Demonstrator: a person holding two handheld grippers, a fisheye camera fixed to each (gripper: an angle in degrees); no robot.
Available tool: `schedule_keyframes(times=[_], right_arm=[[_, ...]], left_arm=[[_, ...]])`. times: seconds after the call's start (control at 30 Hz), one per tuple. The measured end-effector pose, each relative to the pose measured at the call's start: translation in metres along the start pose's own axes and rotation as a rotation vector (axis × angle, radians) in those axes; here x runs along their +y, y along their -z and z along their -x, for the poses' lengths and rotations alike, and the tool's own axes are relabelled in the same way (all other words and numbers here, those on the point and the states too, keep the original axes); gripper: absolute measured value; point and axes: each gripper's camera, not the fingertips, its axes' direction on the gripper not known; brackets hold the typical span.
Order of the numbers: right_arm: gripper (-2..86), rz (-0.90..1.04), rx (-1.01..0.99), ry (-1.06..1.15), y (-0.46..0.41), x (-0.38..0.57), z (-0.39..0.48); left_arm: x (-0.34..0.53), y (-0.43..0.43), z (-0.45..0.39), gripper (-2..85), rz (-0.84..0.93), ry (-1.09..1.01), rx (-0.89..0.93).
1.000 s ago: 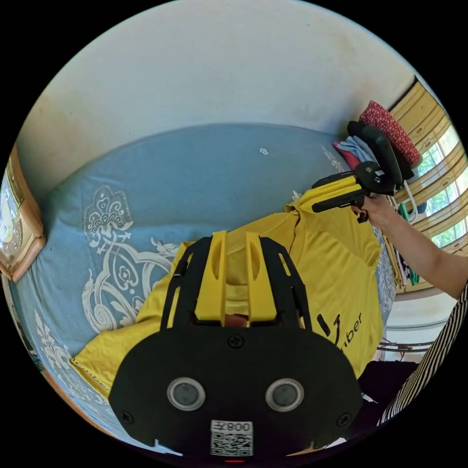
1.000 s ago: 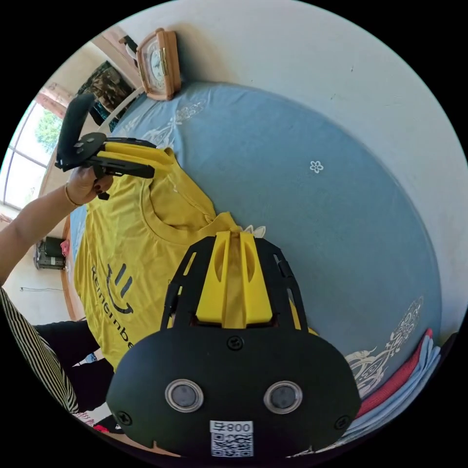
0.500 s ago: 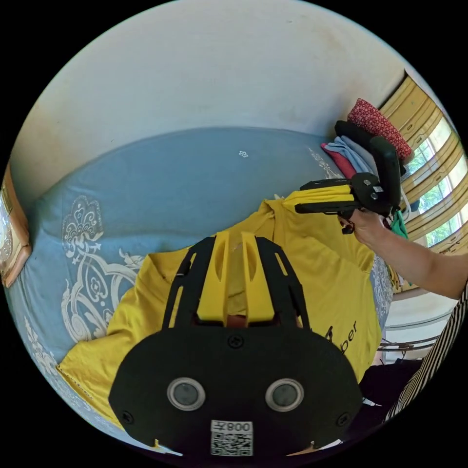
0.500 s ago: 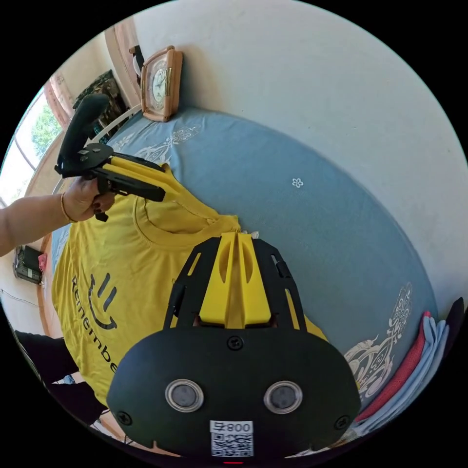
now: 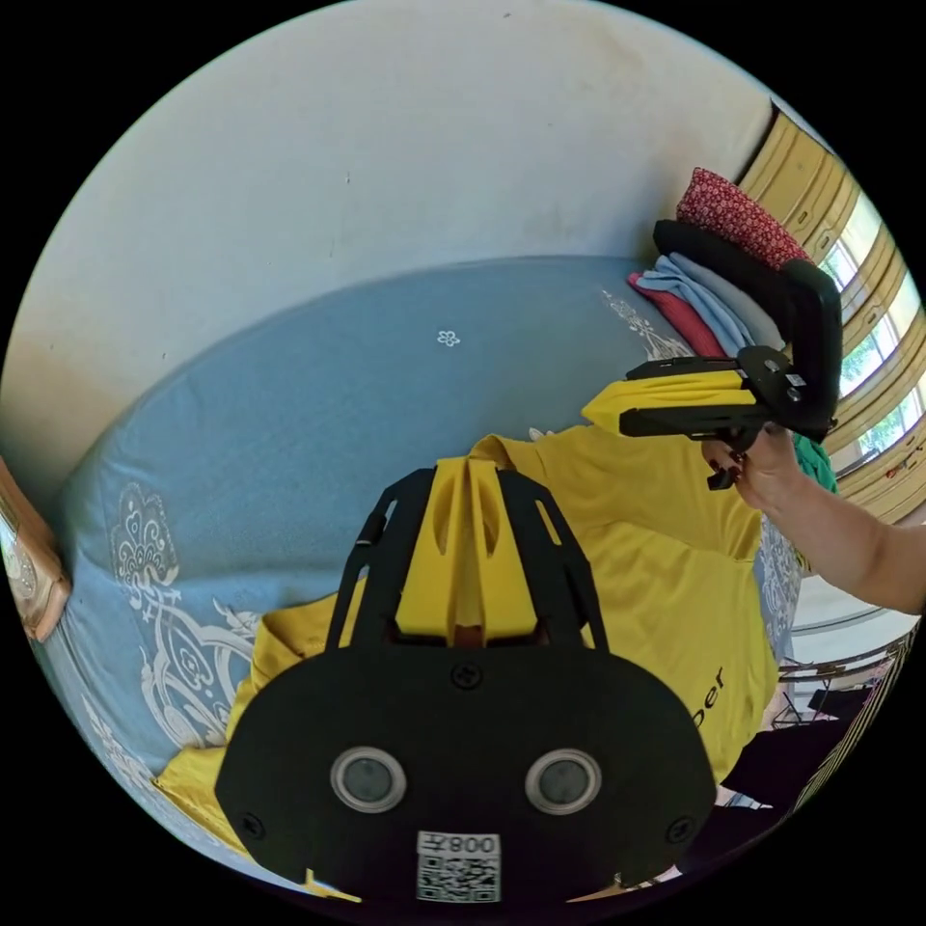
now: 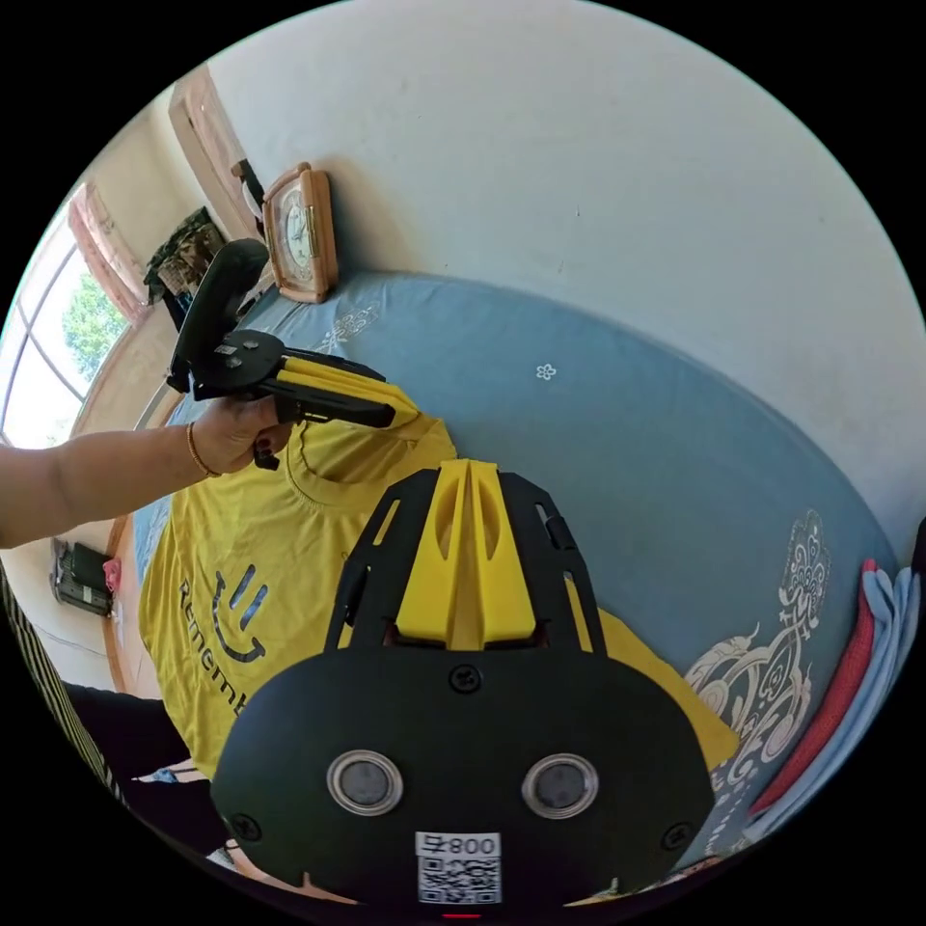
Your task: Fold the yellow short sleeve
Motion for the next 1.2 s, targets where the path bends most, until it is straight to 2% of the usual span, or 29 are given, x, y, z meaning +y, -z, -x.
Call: schedule_keyframes(times=[0.1, 0.17, 0.23, 0.43, 0.5, 0.57, 0.6, 0.63, 0.9, 1.07, 1.13, 1.2], right_arm=[[0.3, 0.04, -0.059, -0.04, -0.004, 0.013, -0.011], [0.3, 0.061, -0.088, -0.038, -0.008, 0.02, -0.015], [0.3, 0.167, -0.028, -0.071, -0.025, 0.025, -0.02], [0.2, 0.116, -0.057, -0.136, -0.021, 0.036, -0.035], [0.2, 0.106, -0.043, -0.14, -0.02, 0.04, -0.036], [0.2, 0.143, -0.041, -0.149, -0.026, 0.044, -0.04], [0.2, 0.157, -0.045, -0.148, -0.03, 0.046, -0.043], [0.2, 0.14, -0.057, -0.157, -0.03, 0.05, -0.046], [0.2, 0.016, -0.04, -0.187, 0.002, 0.08, -0.043], [0.2, 0.119, -0.002, -0.182, -0.014, 0.113, -0.034], [0.2, 0.176, 0.008, -0.199, -0.029, 0.125, -0.041], [0.2, 0.16, -0.014, -0.23, -0.027, 0.13, -0.046]], left_arm=[[0.005, 0.001, -0.004, 1.7, 0.051, 0.024, -0.009], [0.011, 0.014, -0.006, 1.9, 0.004, 0.053, -0.011], [0.021, 0.037, -0.008, 2.1, -0.059, 0.091, -0.007], [0.09, 0.11, 0.0, 1.7, -0.168, 0.252, -0.035], [0.114, 0.121, 0.011, 1.4, -0.145, 0.317, -0.073], [0.13, 0.119, 0.027, 1.1, -0.054, 0.399, -0.076], [0.138, 0.112, 0.036, 0.9, 0.045, 0.434, -0.055], [0.146, 0.12, 0.039, 0.7, -0.034, 0.427, -0.028], [0.212, 0.207, 0.027, 0.5, -0.182, 0.538, -0.083], [0.274, 0.228, 0.035, 0.5, -0.068, 0.657, -0.169], [0.295, 0.222, 0.048, 0.5, 0.042, 0.73, -0.184], [0.306, 0.23, 0.052, 0.5, -0.007, 0.758, -0.142]])
